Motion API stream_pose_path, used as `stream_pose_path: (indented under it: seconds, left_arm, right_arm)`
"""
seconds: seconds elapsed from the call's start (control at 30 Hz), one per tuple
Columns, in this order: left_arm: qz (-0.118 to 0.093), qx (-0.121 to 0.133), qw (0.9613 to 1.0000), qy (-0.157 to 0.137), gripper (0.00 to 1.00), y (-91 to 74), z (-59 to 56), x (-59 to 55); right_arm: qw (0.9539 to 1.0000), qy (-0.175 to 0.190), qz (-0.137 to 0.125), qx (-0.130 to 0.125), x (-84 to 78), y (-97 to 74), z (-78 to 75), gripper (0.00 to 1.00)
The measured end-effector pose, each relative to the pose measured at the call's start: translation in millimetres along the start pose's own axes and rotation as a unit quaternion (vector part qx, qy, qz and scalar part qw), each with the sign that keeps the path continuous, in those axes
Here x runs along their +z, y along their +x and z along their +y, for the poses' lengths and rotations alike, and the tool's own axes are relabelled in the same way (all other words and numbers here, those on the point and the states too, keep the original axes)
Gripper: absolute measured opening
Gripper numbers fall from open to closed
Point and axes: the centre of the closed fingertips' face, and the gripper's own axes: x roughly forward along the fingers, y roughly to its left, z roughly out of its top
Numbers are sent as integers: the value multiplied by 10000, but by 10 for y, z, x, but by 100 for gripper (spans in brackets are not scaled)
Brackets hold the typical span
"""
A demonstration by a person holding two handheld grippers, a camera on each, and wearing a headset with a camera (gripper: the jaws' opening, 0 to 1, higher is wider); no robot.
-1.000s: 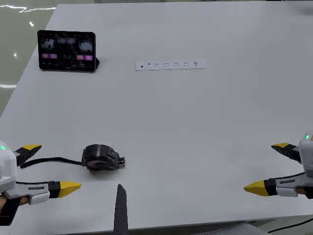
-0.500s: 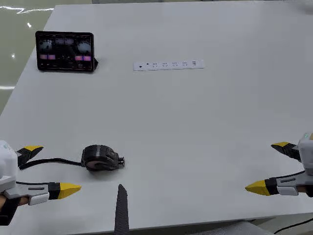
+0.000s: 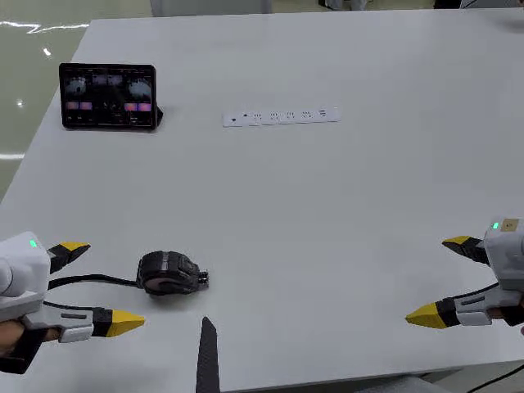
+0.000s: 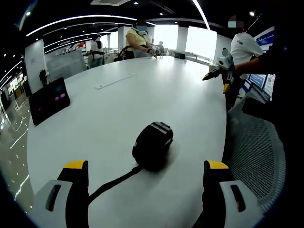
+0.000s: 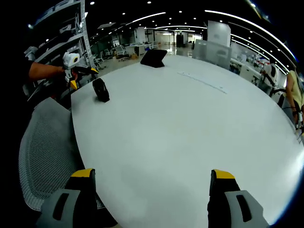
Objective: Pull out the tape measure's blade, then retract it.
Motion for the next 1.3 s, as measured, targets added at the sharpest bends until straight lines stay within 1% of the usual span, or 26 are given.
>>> stream_pose_path:
  seconds: [0.03,0.07,0.1,0.13,0.17,0.27,0.3,0.33,0.37,0.43,0.47,0.6,0.67,0.73,0.77,0.8,0.83,0.87,0.93,1.03,1.1,1.13,1.17,1.2,1.23,1.3]
  left_arm:
    - [73,-3,9999,85,99,17,4,-11]
    - [81,-51,9999,117,99,47,-10,2]
    - [85,-80,9998,131,99,64,-15,13]
    - [110,-112,9997,178,99,86,-20,29]
    - [133,-151,9995,227,99,100,-26,39]
    - [152,-289,9988,354,99,143,-41,91]
    - [172,-409,9984,351,99,156,-63,111]
    - [233,-522,9979,313,99,161,-88,111]
    - [263,-577,9975,305,99,170,-93,123]
    - [310,-677,9964,405,99,193,-98,158]
    - [355,-735,9955,471,99,207,-101,172]
    - [492,-836,9933,630,99,272,-81,194]
    - [565,-885,9914,786,99,307,-81,202]
    - [580,-902,9904,871,99,336,-79,234]
    - [600,-860,9896,984,99,353,-56,242]
    - [741,-702,9864,1290,98,366,21,227]
    - [790,-692,9847,1388,97,378,31,226]
    - [797,-718,9846,1378,97,396,16,233]
    - [857,-755,9825,1474,96,428,9,241]
    - [1011,-884,9798,1485,97,468,-22,202]
    - [1110,-939,9766,1586,97,500,-32,165]
    - [1170,-993,9745,1636,96,512,-49,147]
    - [1200,-1017,9736,1652,96,522,-60,140]
    - [1229,-1056,9724,1682,96,531,-72,134]
    - [1279,-1101,9709,1700,96,543,-88,123]
    - [1365,-1172,9674,1780,95,564,-109,105]
  right_arm:
    - [9999,-121,-57,-1,26,15,3,99]
    - [9989,-401,-256,15,105,33,14,99]
    - [9983,-484,-330,31,134,40,29,99]
    - [9990,-378,-239,35,113,51,40,99]
    - [9991,-373,-206,52,115,68,37,99]
    - [9989,-402,-236,95,152,112,55,99]
    - [9989,-395,-218,118,159,144,53,99]
    - [9989,-402,-195,146,164,163,61,99]
    - [9988,-431,-183,168,175,182,69,99]
    - [9984,-507,-171,205,220,227,82,99]
    - [9977,-590,-209,259,264,253,101,99]
    - [9972,-623,-237,339,372,336,83,99]
    - [9967,-688,-221,366,424,392,102,99]
    - [9963,-722,-195,433,464,439,138,99]
    - [9960,-751,-185,449,482,460,153,99]
    - [9954,-815,-186,473,509,488,171,99]
    - [9952,-826,-186,494,522,508,177,99]
    - [9950,-835,-176,513,536,529,184,99]
    - [9947,-852,-151,548,578,582,227,99]
    - [9937,-903,-194,641,658,675,300,99]
    - [9933,-856,-201,748,722,753,365,99]
    - [9926,-893,-227,790,761,799,400,99]
    - [9920,-937,-226,820,780,834,420,99]
    - [9910,-1002,-228,858,799,867,442,99]
    - [9884,-1191,-290,893,838,915,465,99]
    - [9872,-1276,-267,921,861,985,509,99]
